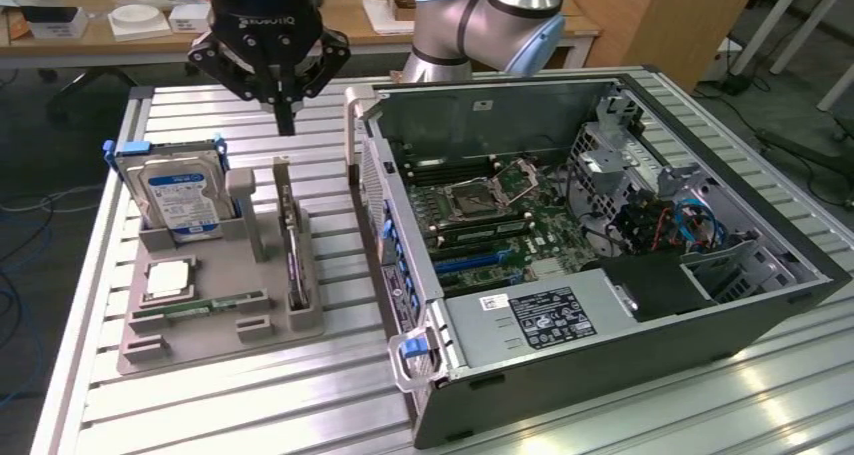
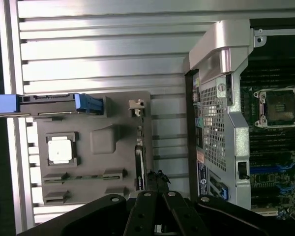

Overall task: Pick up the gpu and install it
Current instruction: 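Reach for the gpu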

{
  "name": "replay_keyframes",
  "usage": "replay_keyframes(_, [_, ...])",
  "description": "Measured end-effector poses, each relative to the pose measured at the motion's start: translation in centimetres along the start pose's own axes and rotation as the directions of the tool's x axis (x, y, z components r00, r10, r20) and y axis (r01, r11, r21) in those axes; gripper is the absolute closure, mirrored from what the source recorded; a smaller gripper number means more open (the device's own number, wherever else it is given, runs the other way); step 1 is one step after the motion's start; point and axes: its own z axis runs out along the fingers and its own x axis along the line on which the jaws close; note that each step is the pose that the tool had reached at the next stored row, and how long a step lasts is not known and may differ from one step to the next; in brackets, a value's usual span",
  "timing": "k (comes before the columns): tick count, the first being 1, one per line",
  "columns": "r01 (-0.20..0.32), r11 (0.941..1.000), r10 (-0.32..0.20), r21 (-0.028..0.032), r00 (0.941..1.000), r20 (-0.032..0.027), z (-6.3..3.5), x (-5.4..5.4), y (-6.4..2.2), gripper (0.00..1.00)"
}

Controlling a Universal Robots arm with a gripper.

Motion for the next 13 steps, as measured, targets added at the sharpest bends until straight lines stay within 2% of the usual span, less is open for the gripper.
replay_keyframes(13, [0.000,1.0000,0.000,0.0000,1.0000,0.0000,-0.05,2.0,-0.15,0.90])
